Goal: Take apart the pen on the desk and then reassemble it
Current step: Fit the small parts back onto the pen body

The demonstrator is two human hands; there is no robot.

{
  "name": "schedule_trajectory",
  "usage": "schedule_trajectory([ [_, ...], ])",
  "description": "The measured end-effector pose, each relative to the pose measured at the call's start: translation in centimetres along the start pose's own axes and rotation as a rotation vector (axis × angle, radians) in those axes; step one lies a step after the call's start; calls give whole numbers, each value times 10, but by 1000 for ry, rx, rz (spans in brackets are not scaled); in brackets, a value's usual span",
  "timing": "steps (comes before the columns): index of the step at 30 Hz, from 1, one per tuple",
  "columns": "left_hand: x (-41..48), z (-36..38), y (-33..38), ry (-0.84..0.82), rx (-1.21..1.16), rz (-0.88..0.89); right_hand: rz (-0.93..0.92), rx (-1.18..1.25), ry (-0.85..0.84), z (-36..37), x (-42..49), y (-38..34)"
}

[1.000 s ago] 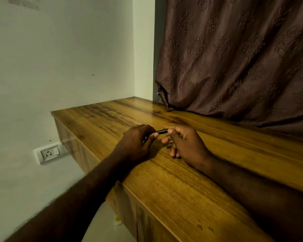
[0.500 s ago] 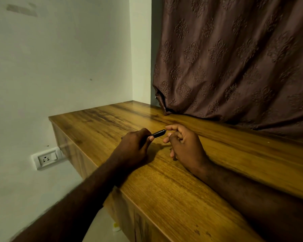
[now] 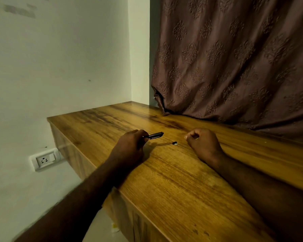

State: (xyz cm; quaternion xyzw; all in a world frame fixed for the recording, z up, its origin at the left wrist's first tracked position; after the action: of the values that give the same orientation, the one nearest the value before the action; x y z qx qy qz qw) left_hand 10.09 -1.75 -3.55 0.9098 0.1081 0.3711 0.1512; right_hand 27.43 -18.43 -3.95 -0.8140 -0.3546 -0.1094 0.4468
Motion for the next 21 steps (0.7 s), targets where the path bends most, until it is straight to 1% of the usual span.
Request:
schedule_trajectory([
  [4, 0, 1, -2, -12, 34, -4, -18, -101, -120, 12, 1, -3],
  [8, 1, 3, -2, -44, 36, -2, -41, -103, -185, 18, 2, -6],
  [13, 2, 2, -1, -58, 48, -30, -7, -56, -197, 22, 3, -6],
  [21, 1, -1, -1, -55, 80, -52, 11, -133, -179, 26, 6, -6],
])
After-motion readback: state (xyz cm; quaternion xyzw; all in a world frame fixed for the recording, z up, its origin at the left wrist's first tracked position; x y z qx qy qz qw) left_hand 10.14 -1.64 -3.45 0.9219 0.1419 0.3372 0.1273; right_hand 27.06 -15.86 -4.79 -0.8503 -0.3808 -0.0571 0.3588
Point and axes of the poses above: each hand's wrist, its own x-axis towards the middle knuckle, its own z-axis out of the palm, y = z × x, the point moved 6 cm from there along x, towards the middle knuckle, and after that the axes turned 2 degrees about -x, right-handed, at the moved point
